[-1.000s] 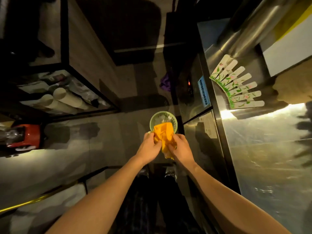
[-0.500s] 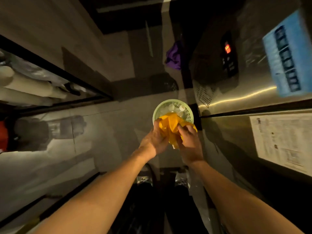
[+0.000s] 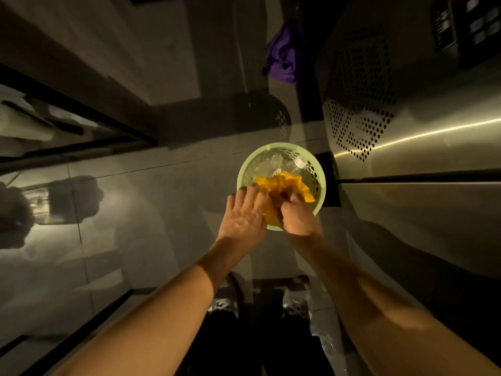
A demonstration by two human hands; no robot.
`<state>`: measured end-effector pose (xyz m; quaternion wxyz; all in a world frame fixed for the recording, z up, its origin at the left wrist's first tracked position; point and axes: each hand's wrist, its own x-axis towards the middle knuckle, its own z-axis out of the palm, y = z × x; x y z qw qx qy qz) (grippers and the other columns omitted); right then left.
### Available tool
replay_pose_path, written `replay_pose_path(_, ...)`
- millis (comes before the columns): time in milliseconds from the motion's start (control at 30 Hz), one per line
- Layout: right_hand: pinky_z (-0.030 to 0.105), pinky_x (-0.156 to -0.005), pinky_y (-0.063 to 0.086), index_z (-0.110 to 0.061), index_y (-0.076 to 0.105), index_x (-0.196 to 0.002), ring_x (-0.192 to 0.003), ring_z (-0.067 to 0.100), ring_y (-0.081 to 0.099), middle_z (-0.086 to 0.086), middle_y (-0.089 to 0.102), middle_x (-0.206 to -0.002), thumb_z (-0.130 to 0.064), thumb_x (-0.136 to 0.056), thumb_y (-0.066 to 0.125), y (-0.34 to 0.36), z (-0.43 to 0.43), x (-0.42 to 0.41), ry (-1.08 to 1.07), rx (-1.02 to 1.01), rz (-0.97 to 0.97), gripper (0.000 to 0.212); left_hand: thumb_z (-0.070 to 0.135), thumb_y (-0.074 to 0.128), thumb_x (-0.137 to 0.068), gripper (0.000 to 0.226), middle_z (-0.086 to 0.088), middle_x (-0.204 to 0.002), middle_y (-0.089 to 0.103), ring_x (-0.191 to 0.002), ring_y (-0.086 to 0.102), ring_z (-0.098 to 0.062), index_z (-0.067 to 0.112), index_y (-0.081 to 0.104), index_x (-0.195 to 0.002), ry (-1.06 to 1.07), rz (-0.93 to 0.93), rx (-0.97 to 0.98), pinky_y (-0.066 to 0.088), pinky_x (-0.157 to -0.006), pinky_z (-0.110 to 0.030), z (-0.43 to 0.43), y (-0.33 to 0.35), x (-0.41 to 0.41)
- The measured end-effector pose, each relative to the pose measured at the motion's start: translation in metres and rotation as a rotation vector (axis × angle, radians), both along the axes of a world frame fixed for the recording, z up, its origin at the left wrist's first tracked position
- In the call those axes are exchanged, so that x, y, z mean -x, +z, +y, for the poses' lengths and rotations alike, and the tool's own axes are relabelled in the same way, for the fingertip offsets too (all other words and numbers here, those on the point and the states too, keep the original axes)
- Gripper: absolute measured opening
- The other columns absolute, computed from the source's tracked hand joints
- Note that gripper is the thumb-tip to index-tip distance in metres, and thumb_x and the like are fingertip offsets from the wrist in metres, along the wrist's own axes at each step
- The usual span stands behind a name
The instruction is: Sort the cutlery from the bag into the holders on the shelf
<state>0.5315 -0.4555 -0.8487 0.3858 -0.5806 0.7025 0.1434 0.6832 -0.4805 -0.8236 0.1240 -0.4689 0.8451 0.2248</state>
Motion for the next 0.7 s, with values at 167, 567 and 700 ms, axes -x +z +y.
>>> replay_pose_path(167,0.038,-0.114,0.037,-0.016,0.05,-0.144,-0.137,0.025,0.045,0.007,0.043,-0.149,-0.034,-0.097,0.062,-0.037,-0.002,0.009,0.01,-0.036,-0.092,0.052,0.029,0.043,-0.095,0.051,-0.006,-0.151,0.036,-0.14,0.033,-0.026,0.015,0.04,-0.145,-0.149,-0.101,-0.071,0.017,-0.122,-0.042,-0.003,-0.028,0.011)
replay_pose_path(567,0.03,-0.115,0.03,-0.017,0.045,-0.15,-0.142,0.028,0.043,0.005,0.047,-0.154,-0.03,-0.103,0.053,-0.048,-0.009,0.012,-0.009,-0.041,-0.198,0.05,0.035,0.048,-0.094,0.058,-0.002,-0.148,0.049,-0.147,0.027,-0.029,0.019,0.041,-0.15,-0.249,-0.293,-0.153,-0.007,-0.121,-0.063,-0.009,-0.05,0.03)
replay_pose_path(700,0.038,-0.117,0.031,-0.011,0.05,-0.146,-0.136,0.031,0.05,0.011,0.058,-0.144,-0.024,-0.097,0.061,-0.021,0.0,0.01,-0.089,0.158,-0.164,0.052,0.028,0.046,-0.095,0.048,-0.001,-0.148,0.048,-0.146,0.03,-0.024,0.02,0.046,-0.143,-0.08,-0.12,-0.134,0.004,-0.122,-0.055,-0.006,-0.018,0.017)
